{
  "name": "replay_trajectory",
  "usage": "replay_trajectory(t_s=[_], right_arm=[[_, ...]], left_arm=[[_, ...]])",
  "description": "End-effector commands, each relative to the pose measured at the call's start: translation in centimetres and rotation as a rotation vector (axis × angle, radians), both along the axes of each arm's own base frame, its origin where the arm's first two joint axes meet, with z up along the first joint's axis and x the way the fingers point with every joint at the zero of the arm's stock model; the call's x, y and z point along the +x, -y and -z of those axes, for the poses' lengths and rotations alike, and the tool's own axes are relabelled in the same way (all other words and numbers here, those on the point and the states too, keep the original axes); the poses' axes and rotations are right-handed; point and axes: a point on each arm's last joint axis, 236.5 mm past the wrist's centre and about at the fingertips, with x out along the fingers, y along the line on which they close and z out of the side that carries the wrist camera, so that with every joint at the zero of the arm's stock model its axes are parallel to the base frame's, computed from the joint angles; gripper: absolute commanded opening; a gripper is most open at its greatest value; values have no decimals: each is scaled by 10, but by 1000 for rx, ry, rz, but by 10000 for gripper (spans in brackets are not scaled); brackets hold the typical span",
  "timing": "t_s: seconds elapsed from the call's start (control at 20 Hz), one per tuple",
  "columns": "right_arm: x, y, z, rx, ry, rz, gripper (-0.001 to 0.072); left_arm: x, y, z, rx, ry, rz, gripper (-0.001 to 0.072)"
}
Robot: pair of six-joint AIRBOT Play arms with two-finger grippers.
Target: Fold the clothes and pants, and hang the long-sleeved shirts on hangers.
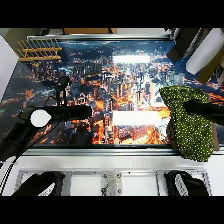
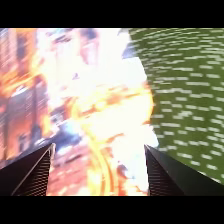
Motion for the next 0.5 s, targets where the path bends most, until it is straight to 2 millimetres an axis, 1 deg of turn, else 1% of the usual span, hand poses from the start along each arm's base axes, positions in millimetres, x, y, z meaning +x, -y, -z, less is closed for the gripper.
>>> replay_trajectory(t_s=[0.0,0.1,0.15,0.2,0.25,0.3,0.35,0.4,0.45], right_arm=[[2,-85,15,38,-46,-282,594],[-1,-116,32,45,-102,-382,593],[-2,-119,34,45,-110,-390,593],[-1,-120,36,52,-117,-391,575],[-1,-120,37,54,-119,-390,461],[-1,-120,37,55,-119,-390,256],[-1,-120,37,54,-119,-390,69],[-1,-120,37,54,-120,-390,12],[-1,-120,37,55,-122,-391,12]], left_arm=[[0,0,-1,-1,2,0,2],[0,1,-1,-4,2,0,2],[0,1,-1,-4,2,0,2],[0,1,-1,-4,2,0,2],[0,1,-1,-4,2,0,2],[0,1,-1,-4,3,-1,2],[0,1,-1,-4,3,-1,2],[0,1,-1,-4,2,0,2],[0,1,-1,-4,2,-1,2]])
